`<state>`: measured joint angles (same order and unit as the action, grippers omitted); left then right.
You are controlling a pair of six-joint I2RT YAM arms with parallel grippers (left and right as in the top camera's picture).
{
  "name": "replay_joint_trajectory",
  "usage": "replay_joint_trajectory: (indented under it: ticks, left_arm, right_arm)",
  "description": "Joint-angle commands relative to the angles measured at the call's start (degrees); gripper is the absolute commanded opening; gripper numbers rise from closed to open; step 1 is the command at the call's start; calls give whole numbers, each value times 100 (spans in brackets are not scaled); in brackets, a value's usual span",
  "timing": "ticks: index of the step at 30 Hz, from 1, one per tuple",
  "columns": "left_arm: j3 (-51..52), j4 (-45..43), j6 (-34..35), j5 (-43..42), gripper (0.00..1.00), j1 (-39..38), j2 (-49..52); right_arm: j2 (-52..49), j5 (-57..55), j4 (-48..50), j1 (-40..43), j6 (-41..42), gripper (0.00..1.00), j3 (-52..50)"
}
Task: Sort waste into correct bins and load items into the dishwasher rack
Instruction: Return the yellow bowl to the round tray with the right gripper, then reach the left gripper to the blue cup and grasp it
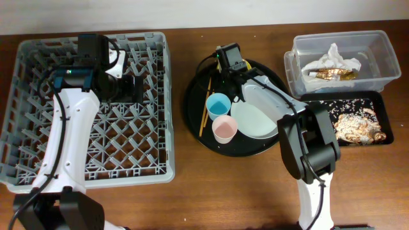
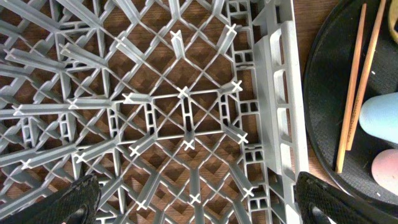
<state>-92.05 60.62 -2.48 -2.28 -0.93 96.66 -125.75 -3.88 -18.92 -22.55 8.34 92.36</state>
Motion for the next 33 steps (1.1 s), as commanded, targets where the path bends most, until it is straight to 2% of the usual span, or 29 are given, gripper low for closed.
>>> replay_joint_trajectory:
  ticks: [1,8,12,16,20,25,33]
  left_arm:
    - [-83,-9,33,20,99,35,11]
    - [-83,-9,33,20,99,35,11]
    - [-83,-9,33,20,99,35,11]
    - [-83,-9,33,20,99,35,11]
    - [-83,-9,33,20,99,35,11]
    - [-83,-9,33,20,99,35,11]
    - [-83,-9,33,20,99,35,11]
  right_arm:
    - [96,-90,-142,11,11,69,92]
    - [466,-39,-2291,197,11,76,1731]
    - [654,734,-3860,492,13,90,2702]
    - [723,1394,-4739,688,15,89,2789]
    - [721,1399,-5281,673,195,80,2774]
    - [721,1403,-5995,634,315,80,2632]
    - [715,1401,-6019,450,313,80,2269]
